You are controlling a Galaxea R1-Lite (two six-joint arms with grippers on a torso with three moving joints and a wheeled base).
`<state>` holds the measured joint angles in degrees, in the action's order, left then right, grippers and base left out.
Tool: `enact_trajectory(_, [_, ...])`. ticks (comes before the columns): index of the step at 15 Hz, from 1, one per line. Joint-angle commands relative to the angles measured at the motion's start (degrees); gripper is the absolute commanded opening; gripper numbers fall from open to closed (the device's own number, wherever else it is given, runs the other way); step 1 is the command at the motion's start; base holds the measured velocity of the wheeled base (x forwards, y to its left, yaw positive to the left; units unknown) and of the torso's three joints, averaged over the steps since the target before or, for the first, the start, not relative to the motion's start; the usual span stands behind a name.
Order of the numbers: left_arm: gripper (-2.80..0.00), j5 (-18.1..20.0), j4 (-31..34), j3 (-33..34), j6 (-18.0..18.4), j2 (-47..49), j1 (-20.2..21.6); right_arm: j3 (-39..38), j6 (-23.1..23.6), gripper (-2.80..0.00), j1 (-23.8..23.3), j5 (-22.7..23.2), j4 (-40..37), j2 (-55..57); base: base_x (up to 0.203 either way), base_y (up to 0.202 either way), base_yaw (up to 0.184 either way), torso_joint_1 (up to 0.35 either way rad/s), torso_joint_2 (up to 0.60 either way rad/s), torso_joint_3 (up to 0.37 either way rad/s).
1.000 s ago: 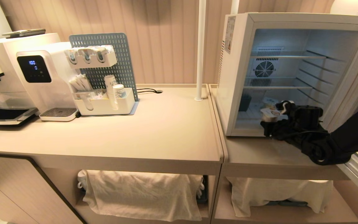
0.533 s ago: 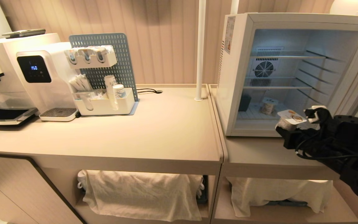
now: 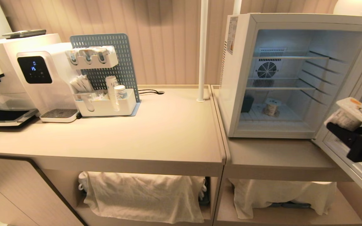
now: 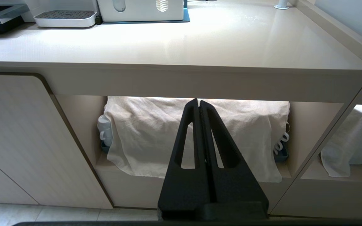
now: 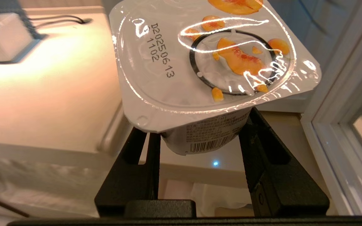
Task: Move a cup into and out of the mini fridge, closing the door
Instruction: Place the yoghurt on the table
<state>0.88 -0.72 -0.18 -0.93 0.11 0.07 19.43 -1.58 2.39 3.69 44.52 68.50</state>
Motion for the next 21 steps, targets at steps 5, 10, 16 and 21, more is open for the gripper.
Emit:
enact_trajectory(5, [-2.80, 0.00, -0.04, 0.01, -0.03, -0.02, 0.01, 4.42, -2.44, -2.80, 0.07, 2.65, -44.14, -46.94, 0.000, 0.000, 0.000, 0.000, 0.00, 0.000])
enact_trajectory(10, [-2.80, 0.00, -0.07, 0.01, -0.03, -0.02, 0.01, -0.79, -4.48, -2.80, -1.70, -1.82, -55.97, -68.33, 0.000, 0.000, 0.000, 0.000, 0.00, 0.000])
enact_trajectory(16, [-2.80, 0.00, -0.07, 0.01, -0.03, -0.02, 0.01, -19.54, 2.63, -2.80, -2.02, -4.33, -46.26, -68.47, 0.000, 0.000, 0.000, 0.000, 0.00, 0.000])
enact_trajectory(21, [-2.80, 0.00, -0.07, 0.01, -0.03, -0.02, 0.01, -19.34, 4.48, -2.80, -1.95, -3.86, -45.05, -67.26, 0.000, 0.000, 0.000, 0.000, 0.00, 0.000])
